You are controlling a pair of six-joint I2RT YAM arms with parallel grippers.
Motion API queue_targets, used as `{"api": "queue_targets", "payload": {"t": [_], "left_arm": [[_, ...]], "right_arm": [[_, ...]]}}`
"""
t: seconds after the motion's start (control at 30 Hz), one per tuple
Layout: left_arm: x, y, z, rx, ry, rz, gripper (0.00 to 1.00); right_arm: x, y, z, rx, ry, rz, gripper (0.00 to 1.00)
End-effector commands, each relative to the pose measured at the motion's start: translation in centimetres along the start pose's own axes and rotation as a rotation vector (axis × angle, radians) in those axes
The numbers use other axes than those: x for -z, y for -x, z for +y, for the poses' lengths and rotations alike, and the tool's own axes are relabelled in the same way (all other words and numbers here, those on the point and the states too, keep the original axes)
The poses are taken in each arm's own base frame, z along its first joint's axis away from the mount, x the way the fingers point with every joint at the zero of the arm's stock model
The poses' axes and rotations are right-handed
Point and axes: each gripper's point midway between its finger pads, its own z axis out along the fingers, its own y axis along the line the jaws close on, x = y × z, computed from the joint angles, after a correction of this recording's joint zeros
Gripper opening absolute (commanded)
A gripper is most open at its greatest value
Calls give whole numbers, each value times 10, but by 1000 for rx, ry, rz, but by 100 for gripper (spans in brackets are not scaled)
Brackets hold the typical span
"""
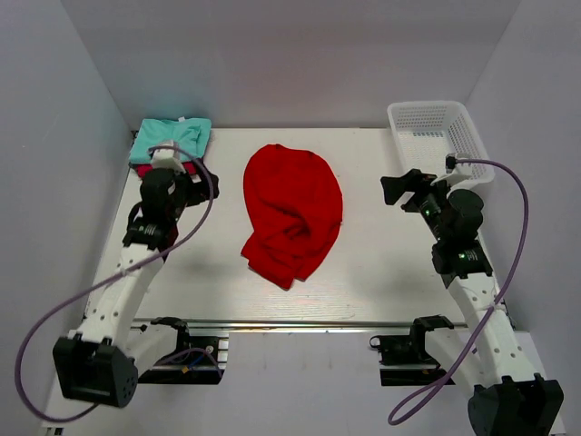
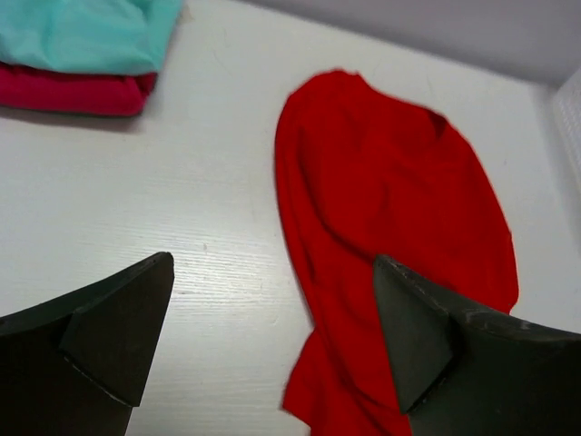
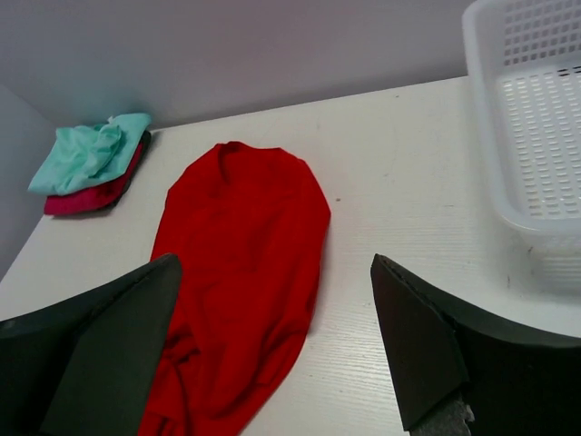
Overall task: Fold and stack the t-shirts
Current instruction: Flatten out the tshirt
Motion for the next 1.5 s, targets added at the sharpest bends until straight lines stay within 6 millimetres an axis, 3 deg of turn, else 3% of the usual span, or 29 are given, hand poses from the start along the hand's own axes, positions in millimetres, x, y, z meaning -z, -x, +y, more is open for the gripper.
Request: {"api": "queue_targets", "payload": {"t": [0.0, 0.1, 0.17, 0.2, 0.23, 0.27, 0.3, 0.37, 0.4, 0.43, 0.5, 0.53, 0.57, 0.6, 0.7, 0.77, 0.8, 0.83, 0.87, 0.9, 0.93, 0.97, 1.1, 1.17, 1.2, 1.33, 1.47], "left_arm": [[-17, -23, -19, -54, -100, 193, 100], [-26, -33, -38, -81, -185, 248, 100], [-29, -47, -48, -108, -277, 282, 100], [-24, -50, -64, -101, -382, 287, 100], [-22, -56, -71, -97, -434, 295, 100], [-14, -75, -80, -90, -510, 336, 100], [-12, -79, -87, -96, -549, 329, 100], [-7, -93, -96, -94, -573, 360, 100], [-5, -100, -98, -98, -583, 371, 100], [-2, -103, -104, -103, -598, 377, 100], [2, -117, -118, -121, -631, 412, 100], [2, -130, -123, -122, -648, 453, 100], [5, -140, -129, -125, -672, 485, 100], [7, -163, -137, -135, -693, 550, 100], [17, -191, -160, -166, -742, 651, 100], [16, -211, -162, -187, -715, 716, 100], [19, -216, -170, -207, -724, 722, 100], [18, -222, -165, -232, -684, 746, 100], [18, -228, -163, -246, -655, 770, 98], [18, -236, -163, -269, -628, 798, 96], [17, -243, -154, -293, -576, 816, 95], [22, -246, -151, -306, -557, 844, 93], [41, -268, -145, -307, -536, 917, 90], [53, -276, -147, -327, -535, 956, 87], [57, -279, -144, -331, -508, 974, 85], [74, -276, -141, -381, -437, 995, 83], [88, -286, -141, -403, -466, 1014, 80]], "right_arm": [[4, 7, 24, 45, 129, -6, 90], [0, -6, 17, 82, 119, 14, 90], [-9, -28, 2, 79, 73, 85, 90], [-11, -35, -2, 72, 59, 114, 90], [-17, -36, 6, 100, 108, 149, 90], [-23, -52, 0, 94, 98, 222, 90], [-27, -56, 1, 87, 105, 244, 90], [-45, -65, 4, 55, 144, 318, 90], [-52, -60, 14, 47, 189, 324, 90], [-61, -72, 13, 23, 202, 367, 90], [-80, -69, 25, 6, 272, 387, 90], [-89, -82, 22, -6, 279, 424, 90], [-102, -81, 27, -7, 303, 433, 90], [-110, -96, 24, -17, 295, 476, 90], [-137, -117, 15, -11, 243, 536, 90], [-150, -115, 16, 2, 230, 540, 90], [-157, -139, 9, -7, 213, 616, 90], [-164, -137, 12, -3, 213, 621, 90], [-170, -161, 7, -8, 208, 674, 90], [-183, -148, 16, 6, 230, 646, 90], [-184, -163, 13, -1, 219, 689, 90], [-197, -159, 17, 17, 228, 675, 90], [-212, -189, 1, 62, 137, 729, 90], [-217, -195, -1, 83, 110, 736, 87], [-218, -207, -5, 88, 92, 757, 87], [-217, -226, -8, 77, 84, 783, 87], [-220, -236, -8, 58, 86, 783, 86]]}}
